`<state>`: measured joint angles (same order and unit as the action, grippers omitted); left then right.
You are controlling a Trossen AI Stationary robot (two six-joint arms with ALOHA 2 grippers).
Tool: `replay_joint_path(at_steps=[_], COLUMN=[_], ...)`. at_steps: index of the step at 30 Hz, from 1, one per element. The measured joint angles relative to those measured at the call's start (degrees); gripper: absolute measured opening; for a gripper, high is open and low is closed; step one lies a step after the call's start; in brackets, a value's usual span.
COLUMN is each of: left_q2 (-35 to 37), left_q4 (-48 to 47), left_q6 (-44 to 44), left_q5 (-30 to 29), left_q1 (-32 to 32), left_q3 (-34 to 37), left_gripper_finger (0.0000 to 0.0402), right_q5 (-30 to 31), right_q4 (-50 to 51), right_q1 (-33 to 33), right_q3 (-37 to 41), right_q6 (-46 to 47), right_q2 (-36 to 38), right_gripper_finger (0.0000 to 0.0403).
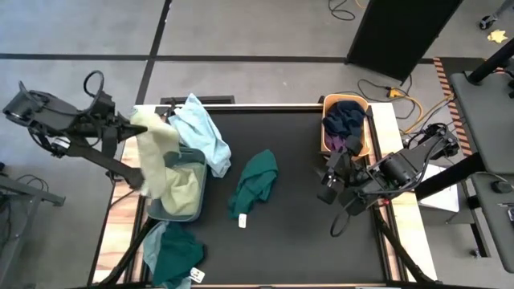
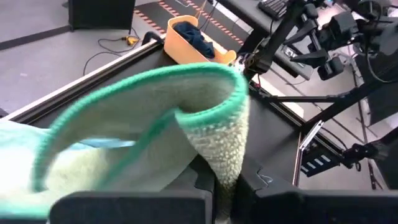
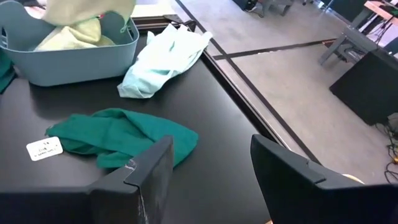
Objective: Sort towels by color in basket
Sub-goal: Put the light yellow towel into the blue bin
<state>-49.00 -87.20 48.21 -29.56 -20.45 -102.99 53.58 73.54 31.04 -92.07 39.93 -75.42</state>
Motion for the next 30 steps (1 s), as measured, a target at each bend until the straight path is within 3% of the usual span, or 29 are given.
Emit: replay_joint_path(at_steps=[9, 14, 17, 20, 22, 26, 30], left_q2=[-3.3, -5.7, -6.2, -6.1, -6.1, -3.4, -1.2], left_q4=[7.3, 12.0, 11.2, 4.1, -3.0, -0.5, -2.6], left_q6=[-2.3, -2.3, -0.4, 5.3, 10.5, 11.0, 17.3], left_q5=[-0.2, -7.9, -11.7, -11.8, -9.9, 1.2, 12.4], left_q1=[0.0, 0.0, 0.0, 0.0, 0.0, 0.0, 0.1], left_q3=[3.3, 3.7, 3.7, 3.7, 3.8, 9.4, 15.9], left_gripper_finger=[0.0000, 0.0000, 0.0000, 0.0000, 0.0000, 0.0000, 0.0000], right_q5=[0.0, 0.0, 0.0, 0.0, 0.0, -1.2, -3.4], right_q4=[0.7, 1.5, 1.6, 1.6, 1.6, 1.6, 1.6], right_q1=[-0.3, -0.3, -0.3, -0.3, -0.3, -0.3, -0.3], right_q3=[0.0, 0.0, 0.0, 0.0, 0.0, 0.0, 0.0], right_q6=[-0.1, -0.1, -0.1, 0.0, 0.1, 0.1, 0.1], right_q2=[0.0, 0.0, 0.0, 0.0, 0.0, 0.0, 0.0], right_gripper_finger=[0.0206, 0.0206, 0.0206, 0.0206, 0.0206, 0.0206, 0.0206])
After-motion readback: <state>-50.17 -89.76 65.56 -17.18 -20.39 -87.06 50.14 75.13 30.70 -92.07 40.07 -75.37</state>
